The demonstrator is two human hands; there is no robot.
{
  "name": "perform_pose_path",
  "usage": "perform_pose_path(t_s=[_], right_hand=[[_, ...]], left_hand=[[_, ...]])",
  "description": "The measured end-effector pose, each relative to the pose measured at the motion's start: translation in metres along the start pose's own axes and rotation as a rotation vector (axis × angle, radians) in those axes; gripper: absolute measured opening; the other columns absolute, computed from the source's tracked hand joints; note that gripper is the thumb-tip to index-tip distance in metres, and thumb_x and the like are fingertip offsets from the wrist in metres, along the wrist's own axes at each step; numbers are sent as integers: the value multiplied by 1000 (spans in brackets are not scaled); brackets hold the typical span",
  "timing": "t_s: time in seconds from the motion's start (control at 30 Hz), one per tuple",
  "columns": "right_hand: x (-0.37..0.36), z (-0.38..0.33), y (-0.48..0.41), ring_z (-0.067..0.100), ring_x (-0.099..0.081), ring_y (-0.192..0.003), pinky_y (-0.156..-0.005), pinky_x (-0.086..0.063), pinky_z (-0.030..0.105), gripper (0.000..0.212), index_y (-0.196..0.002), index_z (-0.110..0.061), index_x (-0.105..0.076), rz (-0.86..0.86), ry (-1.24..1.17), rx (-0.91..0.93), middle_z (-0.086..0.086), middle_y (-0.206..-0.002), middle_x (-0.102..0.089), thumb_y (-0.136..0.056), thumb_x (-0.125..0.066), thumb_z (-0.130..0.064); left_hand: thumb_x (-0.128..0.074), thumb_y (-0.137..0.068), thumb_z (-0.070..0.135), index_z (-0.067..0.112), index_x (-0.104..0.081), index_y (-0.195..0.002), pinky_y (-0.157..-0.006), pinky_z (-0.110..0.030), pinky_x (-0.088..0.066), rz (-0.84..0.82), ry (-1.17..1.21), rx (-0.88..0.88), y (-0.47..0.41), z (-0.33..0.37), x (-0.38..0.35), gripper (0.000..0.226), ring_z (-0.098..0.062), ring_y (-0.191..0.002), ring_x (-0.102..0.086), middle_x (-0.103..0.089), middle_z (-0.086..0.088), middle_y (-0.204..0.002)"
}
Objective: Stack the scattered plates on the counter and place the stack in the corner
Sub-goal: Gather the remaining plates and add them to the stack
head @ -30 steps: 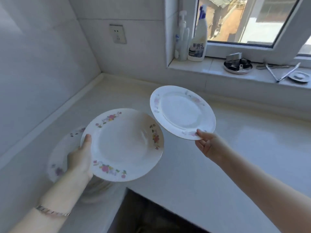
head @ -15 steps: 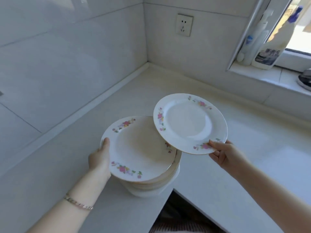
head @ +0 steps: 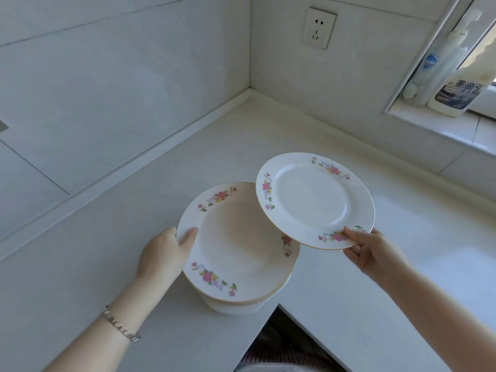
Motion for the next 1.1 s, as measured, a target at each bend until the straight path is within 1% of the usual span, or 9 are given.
perform_pose_path(t_s=[0.2, 0.3, 0.37, 0.43, 0.57, 0.77, 0.9, 1.0, 1.1], right_hand=[[3, 1, 1, 7, -68, -52, -50, -55, 16, 18, -91, -11, -60, -58, 53, 17, 0, -64, -73, -82, -55, 4], [0, 3, 2, 11, -70, -58, -54, -57, 20, 35, -95, -10, -61, -101, 117, 25, 1, -70, -74, -61, -68, -3], [-3, 7, 1, 14, -71, -59, -55, -58, 23, 27, -94, -10, -61, -118, 163, 22, 2, -70, -75, -71, -63, 3], [-11, 12, 0, 14, -71, -57, -55, -59, 24, 22, -91, -10, -61, -118, 219, 7, 2, -68, -74, -79, -57, 8], [-27, 22, -3, 15, -71, -57, -56, -59, 26, 22, -90, -10, -60, -146, 320, -6, 3, -67, -74, -81, -57, 9], [-49, 25, -2, 20, -67, -55, -47, -51, 26, 17, -92, -10, -56, -142, 506, 97, 9, -73, -68, -83, -58, 4], [-53, 36, -5, 13, -52, -59, -49, -38, 20, 9, -90, -17, -47, 19, 788, 184, 1, -78, -58, -88, -55, -21], [-59, 42, -1, 7, -54, -67, -47, -36, 19, 23, -83, -20, -42, 76, 1023, 234, -3, -81, -58, -89, -52, -39], [-68, 44, 0, 18, -54, -64, -48, -35, 27, 38, -83, -17, -36, 134, 1327, 286, -2, -75, -56, -86, -46, -53]], left_hand=[[-38, -92, 51, 12, -41, -77, -63, -32, -38, 53, -124, -15, -2, 8, -2, 41, -33, -76, -54, -55, -11, -77], [-43, -90, 40, 13, -48, -102, -77, -40, -49, 22, 313, 65, -3, 8, -18, 30, -33, -92, -58, -56, -13, -103], [-41, -93, 30, 21, -45, -127, -95, -42, -47, -7, 695, 152, 2, 16, -25, 35, -25, -108, -55, -53, -1, -121], [-37, -97, 22, 22, -41, -138, -101, -31, -38, 23, 858, 186, 7, 22, -25, 41, -15, -117, -47, -48, 6, -127], [-37, -97, 14, 17, -45, -137, -107, -26, -31, 65, 941, 193, 7, 22, -25, 41, -14, -133, -40, -45, 1, -144], [-37, -97, 12, 17, -48, -135, -112, -35, -34, 52, 1000, 228, 3, 17, -29, 40, -17, -131, -44, -49, 1, -141], [-37, -97, 12, 16, -50, -133, -112, -35, -34, 71, 1039, 247, 2, 17, -31, 39, -17, -130, -45, -51, 0, -139], [-36, -99, 15, 15, -50, -134, -107, -27, -33, 74, 1056, 230, 2, 20, -30, 38, -13, -128, -45, -51, 3, -135], [-37, -97, 17, 20, -51, -131, -109, -31, -35, 57, 1069, 245, 0, 20, -29, 37, -14, -123, -49, -53, 3, -133]])
Point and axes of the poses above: each hand's wrist, its own y-axis away from the middle knuckle, its own x-axis out of the back of the hand, z = x × y, the point moved 2 cm from there along -y, towards the middle knuckle
